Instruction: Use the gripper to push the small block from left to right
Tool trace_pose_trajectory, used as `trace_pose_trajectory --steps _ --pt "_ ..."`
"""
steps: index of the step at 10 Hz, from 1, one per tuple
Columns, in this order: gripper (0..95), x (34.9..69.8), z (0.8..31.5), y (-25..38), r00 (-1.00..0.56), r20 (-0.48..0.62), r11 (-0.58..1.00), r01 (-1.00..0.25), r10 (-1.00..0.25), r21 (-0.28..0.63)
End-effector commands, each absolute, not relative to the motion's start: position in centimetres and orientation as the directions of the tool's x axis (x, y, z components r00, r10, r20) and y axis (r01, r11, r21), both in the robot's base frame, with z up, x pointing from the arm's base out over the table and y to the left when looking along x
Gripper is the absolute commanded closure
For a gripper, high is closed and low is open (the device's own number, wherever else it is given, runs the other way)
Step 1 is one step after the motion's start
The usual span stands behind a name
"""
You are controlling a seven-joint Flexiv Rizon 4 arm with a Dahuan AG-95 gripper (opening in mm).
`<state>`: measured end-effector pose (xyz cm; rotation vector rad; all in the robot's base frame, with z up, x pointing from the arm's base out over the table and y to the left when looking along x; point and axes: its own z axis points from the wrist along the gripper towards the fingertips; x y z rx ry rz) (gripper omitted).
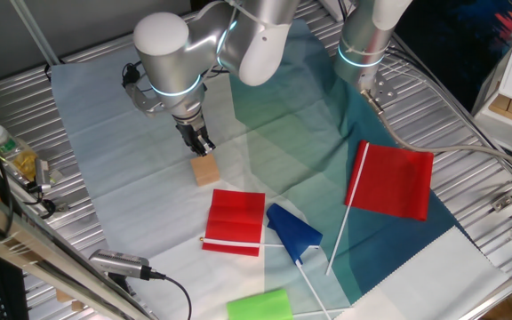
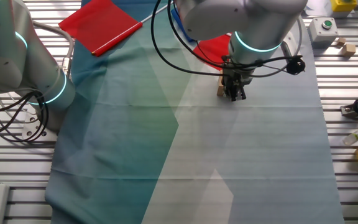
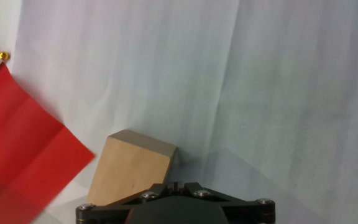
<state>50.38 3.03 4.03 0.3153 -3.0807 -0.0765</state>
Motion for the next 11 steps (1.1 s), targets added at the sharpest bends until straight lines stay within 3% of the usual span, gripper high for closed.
trace_pose_trajectory --steps 1,11 --pt "95.0 50.36 4.03 3.02 -0.978 0.034 0.977 -0.205 -0.207 0.058" --pt "95.0 50.36 4.03 3.02 -0.944 0.037 0.941 -0.325 -0.329 0.094"
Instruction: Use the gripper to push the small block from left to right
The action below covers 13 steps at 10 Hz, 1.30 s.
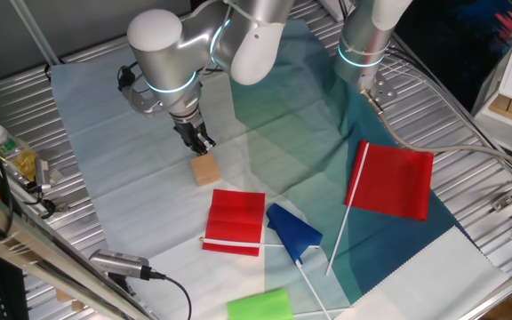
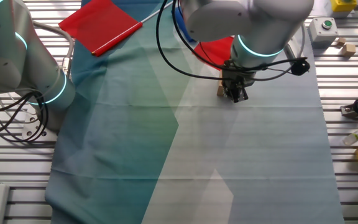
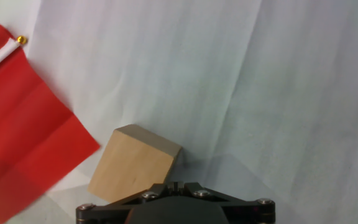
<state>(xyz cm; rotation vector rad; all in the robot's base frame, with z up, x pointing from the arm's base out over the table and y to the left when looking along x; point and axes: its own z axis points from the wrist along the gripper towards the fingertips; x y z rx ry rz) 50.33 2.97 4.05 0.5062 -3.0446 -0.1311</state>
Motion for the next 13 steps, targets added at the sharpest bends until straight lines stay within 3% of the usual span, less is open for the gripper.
trace_pose_trajectory --steps 1,13 --pt "95.0 50.36 4.03 3.02 -0.942 0.034 0.940 -0.329 -0.333 0.092" --pt "95.0 50.31 3.79 3.10 -0.934 0.030 0.931 -0.352 -0.356 0.096"
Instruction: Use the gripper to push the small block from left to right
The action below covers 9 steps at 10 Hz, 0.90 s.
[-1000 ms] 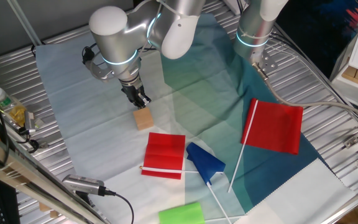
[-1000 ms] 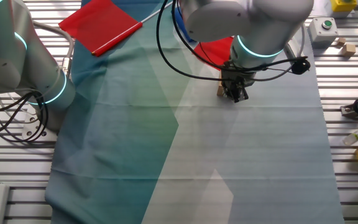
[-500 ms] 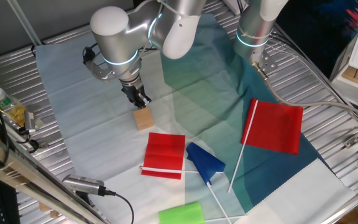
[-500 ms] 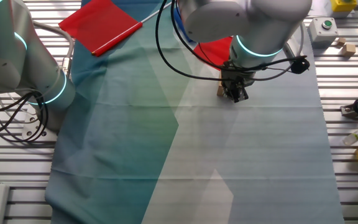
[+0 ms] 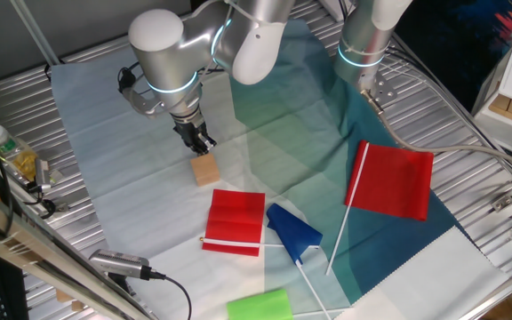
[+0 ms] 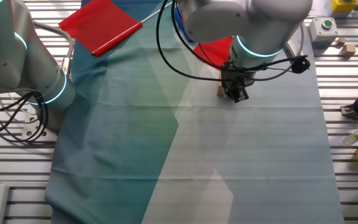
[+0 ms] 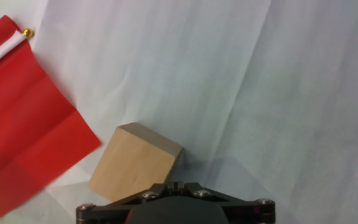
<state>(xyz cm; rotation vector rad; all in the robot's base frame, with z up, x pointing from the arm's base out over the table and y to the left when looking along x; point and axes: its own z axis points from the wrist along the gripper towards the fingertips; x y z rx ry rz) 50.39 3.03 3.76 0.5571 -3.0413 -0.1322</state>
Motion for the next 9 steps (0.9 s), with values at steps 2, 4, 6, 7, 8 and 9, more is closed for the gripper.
trace_pose_trajectory --steps 2,4,6,7,8,9 --pt "95.0 50.2 3.6 3.4 -0.937 0.026 0.933 -0.344 -0.348 0.108" --pt "95.0 50.0 3.6 3.9 -0.939 0.026 0.935 -0.339 -0.344 0.108" --pt "95.0 49.8 3.6 4.1 -0.940 0.023 0.935 -0.336 -0.341 0.111" --pt "95.0 49.9 3.4 4.2 -0.940 0.023 0.936 -0.335 -0.340 0.112" --pt "95.0 50.0 3.3 4.4 -0.941 0.022 0.936 -0.333 -0.337 0.112" --pt "95.0 50.1 3.2 4.6 -0.943 0.021 0.938 -0.329 -0.333 0.110"
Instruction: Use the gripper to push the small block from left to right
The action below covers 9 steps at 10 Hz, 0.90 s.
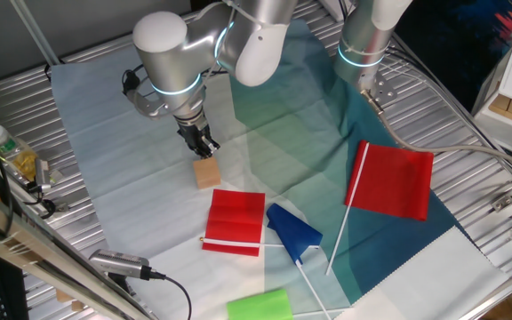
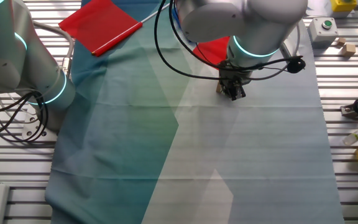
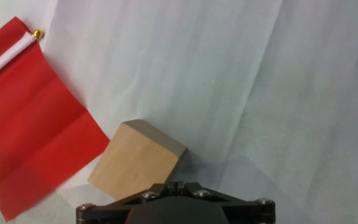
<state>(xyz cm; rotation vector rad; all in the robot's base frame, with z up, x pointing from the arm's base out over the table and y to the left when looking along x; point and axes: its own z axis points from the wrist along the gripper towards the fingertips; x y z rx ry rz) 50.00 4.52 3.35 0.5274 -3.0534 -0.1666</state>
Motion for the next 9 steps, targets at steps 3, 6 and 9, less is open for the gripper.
trace_pose_trajectory --steps 3,6,9 --pt "95.0 50.57 3.27 4.51 -0.942 0.020 0.937 -0.330 -0.334 0.113" --pt "95.0 50.76 3.33 4.49 -0.945 0.021 0.939 -0.323 -0.327 0.117" --pt "95.0 50.99 3.29 4.87 -0.949 0.022 0.943 -0.310 -0.315 0.124"
